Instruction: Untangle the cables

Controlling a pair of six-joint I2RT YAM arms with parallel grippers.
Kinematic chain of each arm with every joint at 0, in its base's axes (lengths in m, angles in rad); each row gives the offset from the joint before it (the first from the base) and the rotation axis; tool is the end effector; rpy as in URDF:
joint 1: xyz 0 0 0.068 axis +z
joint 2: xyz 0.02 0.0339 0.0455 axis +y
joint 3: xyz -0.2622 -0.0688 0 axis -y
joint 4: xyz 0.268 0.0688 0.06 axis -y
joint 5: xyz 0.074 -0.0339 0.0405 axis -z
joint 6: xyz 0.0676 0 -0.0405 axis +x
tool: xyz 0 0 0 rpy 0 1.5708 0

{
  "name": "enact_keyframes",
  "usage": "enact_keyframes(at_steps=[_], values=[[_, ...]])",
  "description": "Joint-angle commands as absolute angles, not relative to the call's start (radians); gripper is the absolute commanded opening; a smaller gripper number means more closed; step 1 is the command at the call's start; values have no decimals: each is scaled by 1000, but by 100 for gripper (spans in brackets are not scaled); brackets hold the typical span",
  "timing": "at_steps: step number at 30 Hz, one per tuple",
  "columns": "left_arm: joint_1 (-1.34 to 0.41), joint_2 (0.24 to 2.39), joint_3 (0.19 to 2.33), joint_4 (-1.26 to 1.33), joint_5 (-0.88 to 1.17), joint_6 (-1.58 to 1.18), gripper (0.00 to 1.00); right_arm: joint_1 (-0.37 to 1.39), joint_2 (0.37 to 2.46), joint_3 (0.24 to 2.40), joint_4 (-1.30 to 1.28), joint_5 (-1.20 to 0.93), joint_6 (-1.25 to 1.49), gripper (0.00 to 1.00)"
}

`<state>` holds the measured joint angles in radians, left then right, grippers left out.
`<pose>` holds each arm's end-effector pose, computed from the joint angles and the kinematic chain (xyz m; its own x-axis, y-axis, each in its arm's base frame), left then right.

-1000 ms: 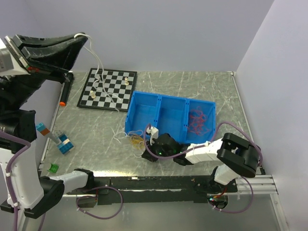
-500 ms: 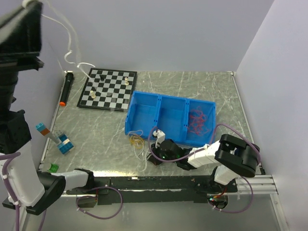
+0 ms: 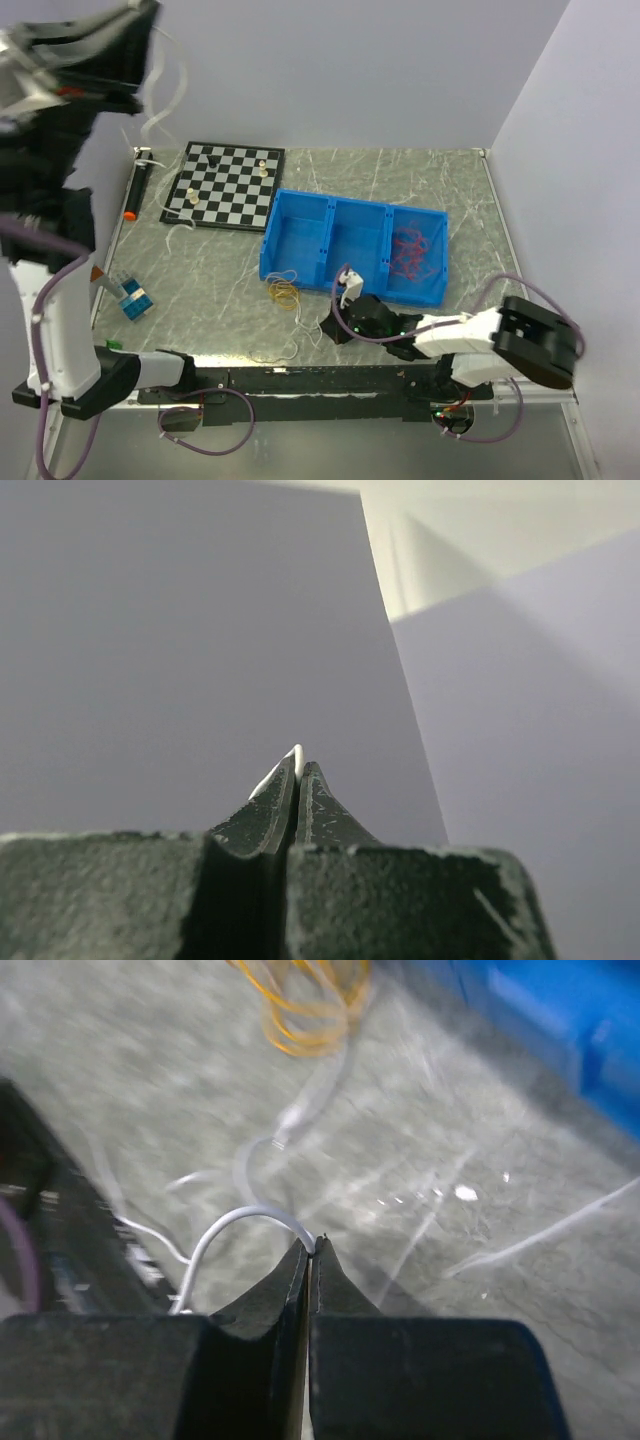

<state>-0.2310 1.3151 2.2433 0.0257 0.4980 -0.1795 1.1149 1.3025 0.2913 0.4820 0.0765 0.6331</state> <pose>0.1322 -0.0643 0.7265 0.6973 -0.3251 -0.6388 0.6043 0.7459 0.2801 0.1216 0.2363 0.0997 -0.6917 -0.0707 -0.7187 -0.5668 0.6698 0.4796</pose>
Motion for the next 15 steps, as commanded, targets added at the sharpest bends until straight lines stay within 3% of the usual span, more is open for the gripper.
enact_keyframes(at_steps=[1, 15], values=[[-251, 1342, 2132, -80, 574, -167, 1, 1120, 1079, 340, 368, 127, 571, 0], [-459, 1442, 1858, -130, 451, 63, 1, 1120, 641, 437, 78, 140, 497, 0]])
